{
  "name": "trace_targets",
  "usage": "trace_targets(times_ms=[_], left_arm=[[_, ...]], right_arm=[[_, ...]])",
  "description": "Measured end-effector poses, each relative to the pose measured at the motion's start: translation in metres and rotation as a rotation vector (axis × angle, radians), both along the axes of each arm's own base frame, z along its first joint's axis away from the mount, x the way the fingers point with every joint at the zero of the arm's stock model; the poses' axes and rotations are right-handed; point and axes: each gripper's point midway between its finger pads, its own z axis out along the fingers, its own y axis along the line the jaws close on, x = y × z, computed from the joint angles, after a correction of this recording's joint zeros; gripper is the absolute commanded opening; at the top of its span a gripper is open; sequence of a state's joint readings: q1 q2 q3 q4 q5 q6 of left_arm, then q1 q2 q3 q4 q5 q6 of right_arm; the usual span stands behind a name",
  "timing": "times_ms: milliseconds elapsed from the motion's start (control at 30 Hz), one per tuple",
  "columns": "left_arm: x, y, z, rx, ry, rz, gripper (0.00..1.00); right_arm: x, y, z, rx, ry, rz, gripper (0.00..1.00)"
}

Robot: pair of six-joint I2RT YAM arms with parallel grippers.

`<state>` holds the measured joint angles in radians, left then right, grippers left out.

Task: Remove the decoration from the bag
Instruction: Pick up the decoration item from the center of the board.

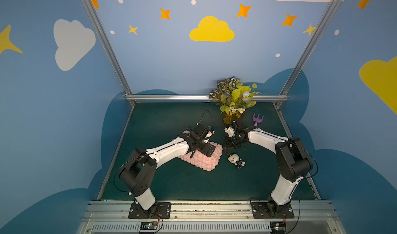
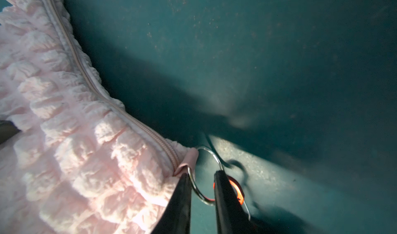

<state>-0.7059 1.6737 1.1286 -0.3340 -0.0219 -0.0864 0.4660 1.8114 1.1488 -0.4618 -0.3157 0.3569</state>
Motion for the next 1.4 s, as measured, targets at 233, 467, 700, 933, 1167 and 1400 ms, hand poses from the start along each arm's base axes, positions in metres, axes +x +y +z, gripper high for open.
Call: trace_targets(times_ms=[233,467,700,933,1167,1400], left_arm=[[0.000,0.000,0.000,-0.001,0.000,0.000,1.00],[-0.002,0.001,0.008,-0.010,-0.007,-0.001,1.00],[-0.005,0.004,0.031,-0.040,-0.026,0.012,1.00],[-0.002,-0.017,0.102,-0.269,-0.051,0.062,1.00],[-0.014,-0.031,0.116,-0.601,0.096,0.228,0.99],[-0.026,-0.033,0.092,-0.701,0.213,0.341,0.98]], right_arm=[[-0.003,-0.006,-0.004,-0.048,-0.002,0.011,0.15],[-0.010,-0.011,-0.009,-0.080,0.028,0.020,0.00],[-0.013,-0.008,-0.004,-0.064,0.038,0.028,0.00],[-0.012,0.003,0.043,0.020,-0.028,0.034,0.00],[-0.011,0.014,0.089,0.114,-0.098,0.023,0.00],[-0.008,0.025,0.103,0.210,-0.113,-0.016,0.00]])
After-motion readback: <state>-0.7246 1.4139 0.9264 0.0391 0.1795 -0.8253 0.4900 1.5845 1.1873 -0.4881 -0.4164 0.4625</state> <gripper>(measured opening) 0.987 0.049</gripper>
